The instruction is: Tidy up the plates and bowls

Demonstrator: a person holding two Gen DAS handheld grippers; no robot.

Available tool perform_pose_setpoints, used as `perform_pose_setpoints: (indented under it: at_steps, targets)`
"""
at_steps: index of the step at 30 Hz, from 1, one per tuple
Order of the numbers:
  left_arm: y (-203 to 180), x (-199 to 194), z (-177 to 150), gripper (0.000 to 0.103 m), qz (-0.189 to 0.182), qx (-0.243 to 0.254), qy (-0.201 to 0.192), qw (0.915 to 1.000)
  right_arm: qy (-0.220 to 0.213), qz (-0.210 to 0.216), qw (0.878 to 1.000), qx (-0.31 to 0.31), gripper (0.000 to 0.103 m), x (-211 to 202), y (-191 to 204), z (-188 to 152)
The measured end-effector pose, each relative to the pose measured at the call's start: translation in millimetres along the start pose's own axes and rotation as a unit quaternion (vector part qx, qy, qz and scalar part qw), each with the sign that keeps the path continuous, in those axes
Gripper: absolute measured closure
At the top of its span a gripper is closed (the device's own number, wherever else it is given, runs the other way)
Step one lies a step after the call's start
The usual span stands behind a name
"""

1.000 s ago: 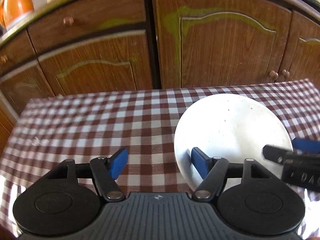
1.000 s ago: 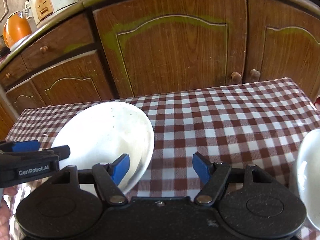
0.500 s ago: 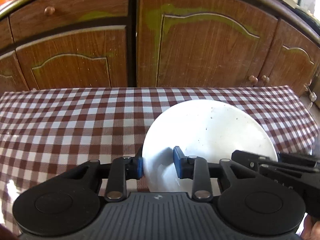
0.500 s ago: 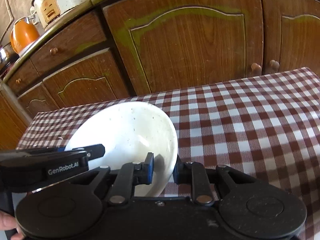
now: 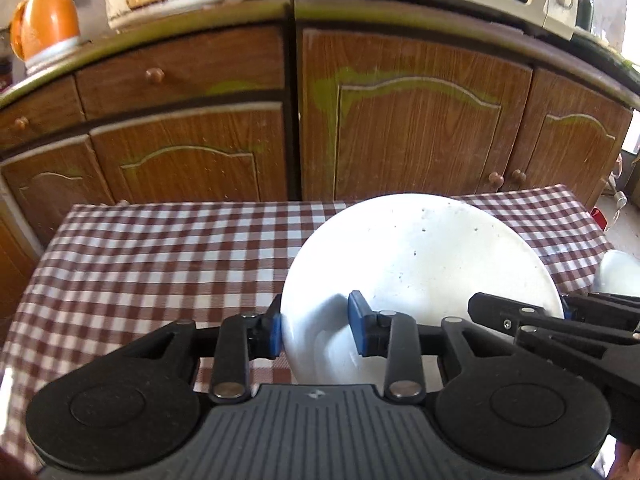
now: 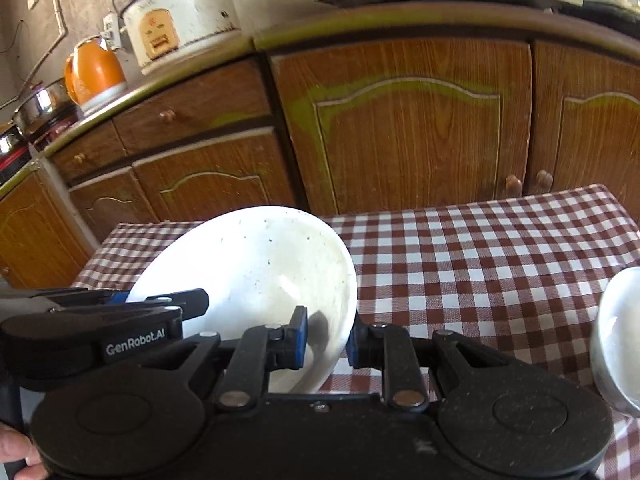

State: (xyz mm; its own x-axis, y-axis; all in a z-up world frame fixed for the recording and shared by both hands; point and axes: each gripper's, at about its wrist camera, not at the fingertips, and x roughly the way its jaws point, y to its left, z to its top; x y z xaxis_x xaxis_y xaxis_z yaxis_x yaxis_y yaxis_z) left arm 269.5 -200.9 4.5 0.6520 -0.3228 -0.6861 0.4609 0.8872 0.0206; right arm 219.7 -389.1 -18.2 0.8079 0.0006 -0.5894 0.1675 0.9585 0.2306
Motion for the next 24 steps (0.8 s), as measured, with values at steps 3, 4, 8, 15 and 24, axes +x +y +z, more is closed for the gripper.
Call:
perform_pose_setpoints:
  at_steps: [3,4,8,15,24]
  targets:
    - [2.1,-24.3,-2.1,0.069,0.008,-0.002,-0.006,1.0000,-0.007,0.003,1.000,0.000,0.078,-24.0,9.1,-2.1]
    - [0.6,-30.0,-2.6,0.069,0.011,0.000,-0.008,0.9999,-0.008,0.004,1.000,0.002,0.078,-30.0,11.7,-3.0]
    - [1.5,-57.0,-8.5,0.069,0.015,-0.003,-0.013,0.9998,-0.013,0.009,1.000,0.002,0.078,-58.4,21.0,-7.6]
    - [-5.0,-91.1,-17.5,0.069,0.020,-0.014,-0.022,0.9994,-0.024,0.009,1.000,-0.005,0.078,-104.1,37.1,-17.4]
    - [-14.6,-132.7,-36.5,0.068,0.030,-0.023,-0.034,0.9987,-0.035,0.007,0.999,-0.008,0.078,-149.6,50.2,-31.0]
